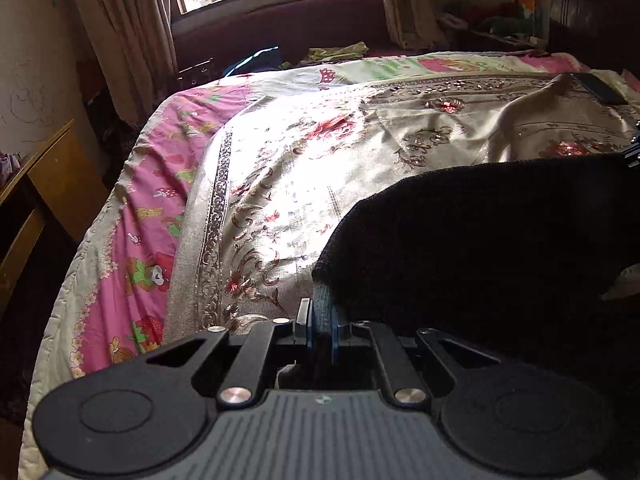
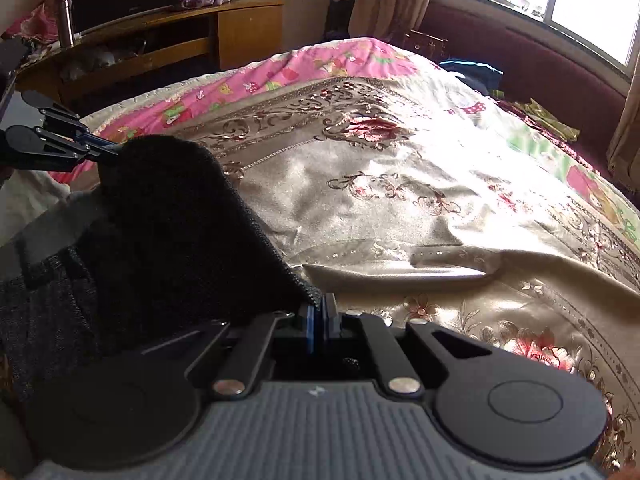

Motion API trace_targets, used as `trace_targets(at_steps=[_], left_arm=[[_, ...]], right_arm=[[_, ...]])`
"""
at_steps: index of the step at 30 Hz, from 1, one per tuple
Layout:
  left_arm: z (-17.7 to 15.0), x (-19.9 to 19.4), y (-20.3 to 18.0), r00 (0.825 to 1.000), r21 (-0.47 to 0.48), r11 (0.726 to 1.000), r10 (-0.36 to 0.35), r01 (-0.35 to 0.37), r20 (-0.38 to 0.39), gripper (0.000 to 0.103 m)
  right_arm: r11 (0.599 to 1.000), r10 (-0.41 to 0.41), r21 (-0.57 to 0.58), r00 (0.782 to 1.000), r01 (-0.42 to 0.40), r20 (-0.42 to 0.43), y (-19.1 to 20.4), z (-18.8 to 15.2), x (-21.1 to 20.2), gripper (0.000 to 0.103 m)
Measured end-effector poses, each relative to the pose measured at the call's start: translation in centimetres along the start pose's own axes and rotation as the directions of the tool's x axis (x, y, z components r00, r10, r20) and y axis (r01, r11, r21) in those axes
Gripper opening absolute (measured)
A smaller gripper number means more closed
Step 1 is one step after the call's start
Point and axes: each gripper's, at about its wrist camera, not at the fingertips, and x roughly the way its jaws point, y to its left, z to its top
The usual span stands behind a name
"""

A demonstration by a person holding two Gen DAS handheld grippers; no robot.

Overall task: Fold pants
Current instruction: 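Grasp the waistband of the grey trousers with both grippers, then lift the waistband with both grippers and fold it toward the trouser hems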

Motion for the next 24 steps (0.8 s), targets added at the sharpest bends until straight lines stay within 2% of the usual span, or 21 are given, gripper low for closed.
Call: trace_targets(at_steps=[3, 6, 9, 12, 16, 18, 19, 20, 22, 24], left_arm=[[-2.9, -5.5, -0.9, 0.998, -0.004, 1.000, 0.010, -0.010, 0.063, 0.022], [-7.2, -8.8, -2.6, 0.997, 0.027, 0.999, 0.024, -0.026, 0.073, 0.022], [-11.4, -8.8, -4.5, 0.998, 0.092, 0.994, 0.054, -0.056, 0.023, 0.024], [-13.7, -8.0, -5.6, 0.995, 0.152, 0.984, 0.097, -0.096, -0.002, 0.027], [-14.2, -9.2, -5.8, 0.995, 0.173, 0.979, 0.100, -0.104, 0.030, 0.027], [-14.4, -10.0, -6.5, 0.991, 0.234, 0.963, 0.122, -0.131, 0.053, 0.029], [-14.8, -9.9, -6.8, 0.989, 0.275, 0.950, 0.138, -0.147, 0.050, 0.031], [-15.1, -9.5, -7.0, 0.990, 0.285, 0.949, 0.135, -0.137, 0.027, 0.032], [-15.7, -8.9, -7.0, 0.992, 0.272, 0.955, 0.123, -0.115, -0.015, 0.035], [-16.1, -9.1, -6.8, 0.993, 0.234, 0.966, 0.118, -0.109, -0.024, 0.036]], right_arm=[[1.000, 0.003, -0.003, 0.999, -0.003, 0.032, 3.4, -2.8, -5.7, 0.003], [0.999, 0.020, 0.027, 1.000, -0.020, 0.005, 6.3, -6.8, -7.9, 0.003], [0.995, 0.074, 0.079, 0.993, -0.068, -0.086, 9.1, -11.2, -6.1, 0.004], [0.996, 0.067, 0.075, 0.982, -0.054, -0.177, 11.8, -14.7, -2.6, 0.004], [0.999, 0.040, 0.027, 0.978, -0.035, -0.205, 12.8, -15.5, -1.3, 0.004], [0.998, 0.054, 0.022, 0.975, -0.051, -0.217, 12.4, -15.0, -1.4, 0.004], [0.998, 0.061, 0.001, 0.969, -0.062, -0.240, 12.3, -15.0, -1.1, 0.005], [0.998, 0.051, -0.011, 0.969, -0.055, -0.243, 12.3, -14.9, -0.9, 0.007], [0.998, 0.036, -0.031, 0.964, -0.046, -0.262, 13.0, -15.4, -0.2, 0.013], [0.998, 0.020, -0.049, 0.966, -0.033, -0.257, 13.5, -15.5, -0.4, 0.014]])
